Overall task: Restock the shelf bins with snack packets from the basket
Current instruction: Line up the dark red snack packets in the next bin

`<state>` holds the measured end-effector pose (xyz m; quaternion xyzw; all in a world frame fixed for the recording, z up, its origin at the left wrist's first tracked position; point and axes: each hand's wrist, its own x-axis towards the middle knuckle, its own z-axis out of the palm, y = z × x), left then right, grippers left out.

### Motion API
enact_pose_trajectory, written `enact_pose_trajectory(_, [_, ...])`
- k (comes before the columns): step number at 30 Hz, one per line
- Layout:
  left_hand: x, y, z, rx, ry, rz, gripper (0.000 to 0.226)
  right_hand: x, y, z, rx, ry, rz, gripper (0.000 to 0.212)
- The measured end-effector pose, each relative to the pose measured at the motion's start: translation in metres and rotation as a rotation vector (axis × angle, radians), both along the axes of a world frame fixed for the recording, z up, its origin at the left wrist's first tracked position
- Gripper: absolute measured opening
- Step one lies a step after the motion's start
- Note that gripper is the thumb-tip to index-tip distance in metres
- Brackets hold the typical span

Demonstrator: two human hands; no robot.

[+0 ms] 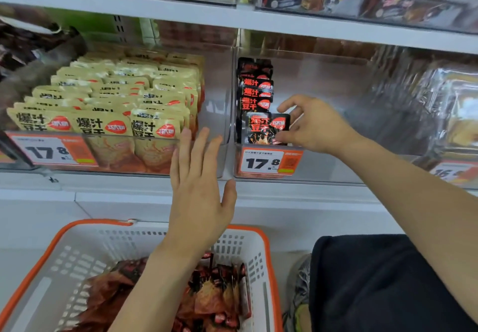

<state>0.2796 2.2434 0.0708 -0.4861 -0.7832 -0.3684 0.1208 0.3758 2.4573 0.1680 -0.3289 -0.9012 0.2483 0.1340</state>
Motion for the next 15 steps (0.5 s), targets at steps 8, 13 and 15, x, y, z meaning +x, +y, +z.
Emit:
enact_pose_trajectory(8, [0.001,-0.016,0.011,0.461,-0.064,-0.059,0.028,0.001,-0.034,0.009,0.336,0.419,0.008,0.023])
enact_pose_trajectory(13, [-0.008,-0.041,-0.038,0.240,-0.352,-0.002,0.019,-0.001,-0.118,-0.030,0.179,0.417,0.450,0.015])
enact_pose_trajectory(15, [-0.015,-0.057,-0.080,-0.061,-0.475,0.011,0.016,-0.004,-0.140,-0.066,-0.061,0.184,0.509,0.016])
